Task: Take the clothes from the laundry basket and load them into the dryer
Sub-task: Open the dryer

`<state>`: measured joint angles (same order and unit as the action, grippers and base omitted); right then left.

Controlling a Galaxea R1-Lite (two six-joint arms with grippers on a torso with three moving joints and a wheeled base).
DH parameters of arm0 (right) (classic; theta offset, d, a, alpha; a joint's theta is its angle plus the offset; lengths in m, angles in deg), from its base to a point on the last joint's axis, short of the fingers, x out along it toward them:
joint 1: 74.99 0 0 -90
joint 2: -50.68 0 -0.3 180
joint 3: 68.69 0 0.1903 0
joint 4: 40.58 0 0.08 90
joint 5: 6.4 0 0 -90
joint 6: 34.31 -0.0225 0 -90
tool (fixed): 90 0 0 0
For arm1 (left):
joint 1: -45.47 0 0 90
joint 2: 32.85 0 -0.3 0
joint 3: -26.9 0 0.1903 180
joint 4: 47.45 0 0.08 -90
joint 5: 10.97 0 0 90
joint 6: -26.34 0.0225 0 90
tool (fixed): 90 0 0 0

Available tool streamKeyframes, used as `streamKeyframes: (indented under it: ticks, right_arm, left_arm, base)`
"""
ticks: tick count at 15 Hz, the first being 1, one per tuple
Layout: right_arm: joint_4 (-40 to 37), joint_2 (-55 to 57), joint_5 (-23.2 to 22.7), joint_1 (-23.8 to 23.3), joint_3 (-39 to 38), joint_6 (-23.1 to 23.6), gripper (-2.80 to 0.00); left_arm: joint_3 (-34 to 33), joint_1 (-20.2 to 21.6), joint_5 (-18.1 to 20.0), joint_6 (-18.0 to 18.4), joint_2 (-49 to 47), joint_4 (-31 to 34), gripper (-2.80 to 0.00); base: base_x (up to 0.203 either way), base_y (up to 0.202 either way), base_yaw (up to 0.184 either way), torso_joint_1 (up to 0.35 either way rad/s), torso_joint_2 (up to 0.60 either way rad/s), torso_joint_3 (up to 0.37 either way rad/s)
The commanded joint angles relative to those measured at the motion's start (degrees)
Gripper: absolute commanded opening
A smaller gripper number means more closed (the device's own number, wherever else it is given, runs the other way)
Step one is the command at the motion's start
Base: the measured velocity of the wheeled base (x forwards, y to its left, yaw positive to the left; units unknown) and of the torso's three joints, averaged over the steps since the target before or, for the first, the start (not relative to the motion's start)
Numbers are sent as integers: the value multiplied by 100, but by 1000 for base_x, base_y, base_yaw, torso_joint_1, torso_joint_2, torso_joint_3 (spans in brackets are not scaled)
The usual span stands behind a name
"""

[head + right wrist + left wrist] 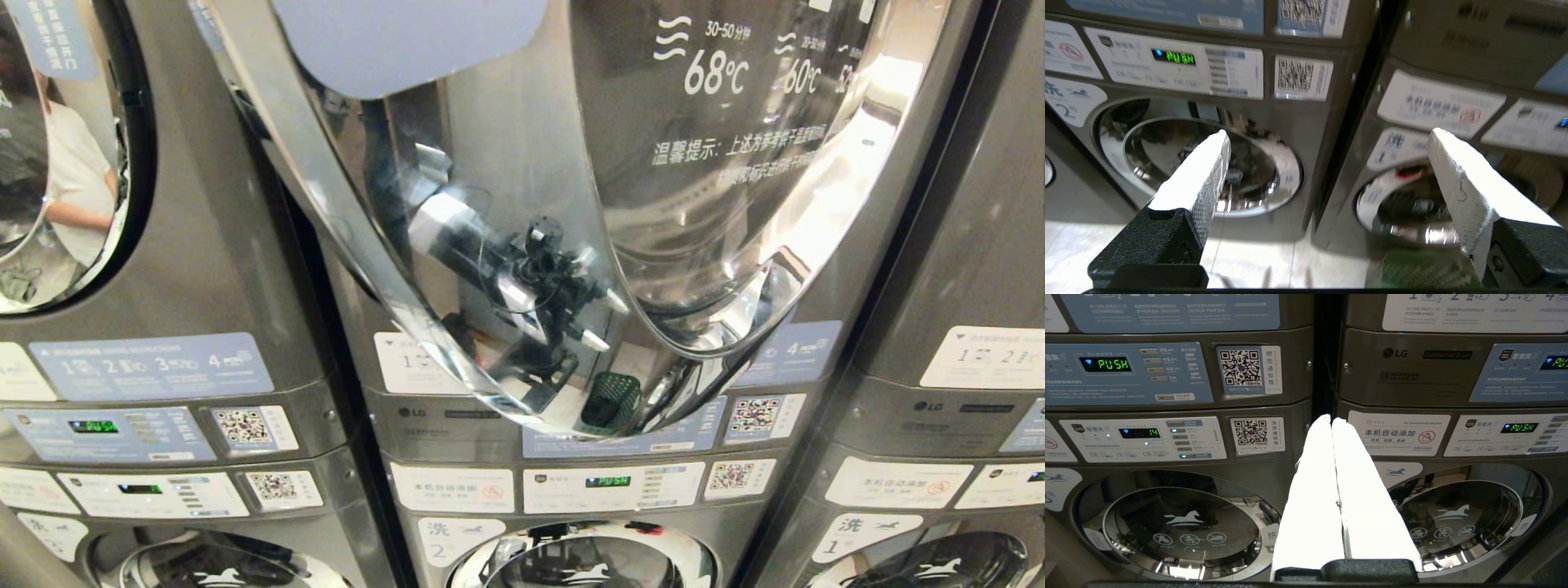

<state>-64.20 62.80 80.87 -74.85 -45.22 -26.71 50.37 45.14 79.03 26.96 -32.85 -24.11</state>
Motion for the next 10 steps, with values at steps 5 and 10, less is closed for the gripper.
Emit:
streamKeyframes:
  ticks: [5, 10]
  right_arm:
    - [-19, -1203, -52, -5, -10, 181, 0]
    - [-21, -1203, 24, -5, -10, 158, 0]
  left_arm:
    - [-1, -2, 0, -1, 0, -6, -280]
    - [-1, -2, 0, -1, 0, -6, -280]
  base:
    - [0, 0, 0, 0, 0, 0]
    - [0, 0, 0, 0, 0, 0]
